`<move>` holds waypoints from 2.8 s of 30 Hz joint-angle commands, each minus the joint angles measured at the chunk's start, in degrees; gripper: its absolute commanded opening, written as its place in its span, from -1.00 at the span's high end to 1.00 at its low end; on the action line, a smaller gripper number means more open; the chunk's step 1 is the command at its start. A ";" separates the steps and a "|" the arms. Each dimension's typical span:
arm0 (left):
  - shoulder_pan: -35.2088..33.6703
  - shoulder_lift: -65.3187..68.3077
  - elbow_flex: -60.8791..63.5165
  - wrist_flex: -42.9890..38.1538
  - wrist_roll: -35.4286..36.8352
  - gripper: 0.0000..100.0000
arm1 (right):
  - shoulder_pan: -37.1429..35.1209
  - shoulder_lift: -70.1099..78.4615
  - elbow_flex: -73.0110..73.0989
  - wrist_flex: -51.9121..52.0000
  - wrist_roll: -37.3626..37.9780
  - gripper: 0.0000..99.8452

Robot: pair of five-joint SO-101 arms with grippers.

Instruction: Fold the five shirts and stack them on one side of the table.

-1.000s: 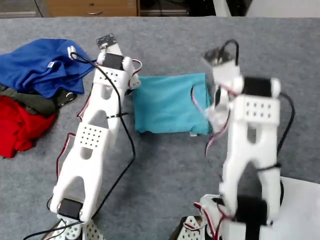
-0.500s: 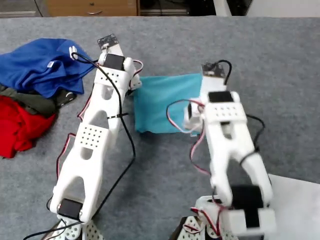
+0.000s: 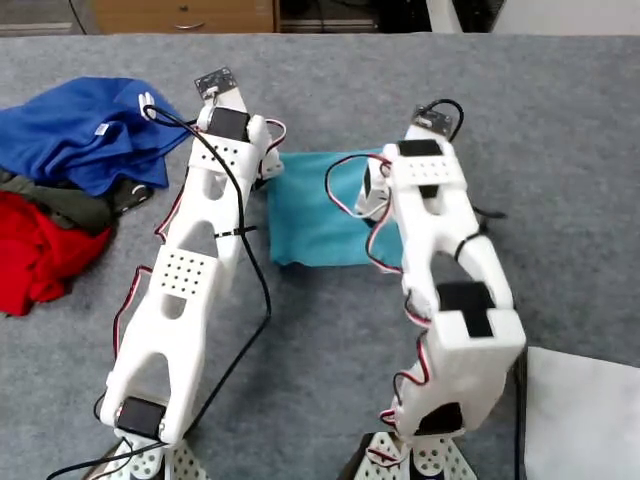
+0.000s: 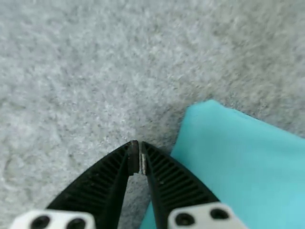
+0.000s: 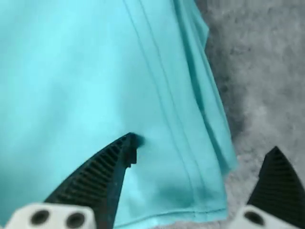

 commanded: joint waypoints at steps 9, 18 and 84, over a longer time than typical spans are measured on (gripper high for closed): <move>0.18 -0.92 -0.26 -0.70 -0.26 0.94 | 0.22 2.24 -4.62 3.43 -0.44 0.81; 0.18 -0.92 -0.18 -0.70 -0.26 0.94 | 0.31 2.33 -8.92 7.03 -0.26 0.97; -13.54 -25.71 -1.93 2.46 -22.51 0.94 | 101.85 -18.51 -5.49 18.55 71.38 0.37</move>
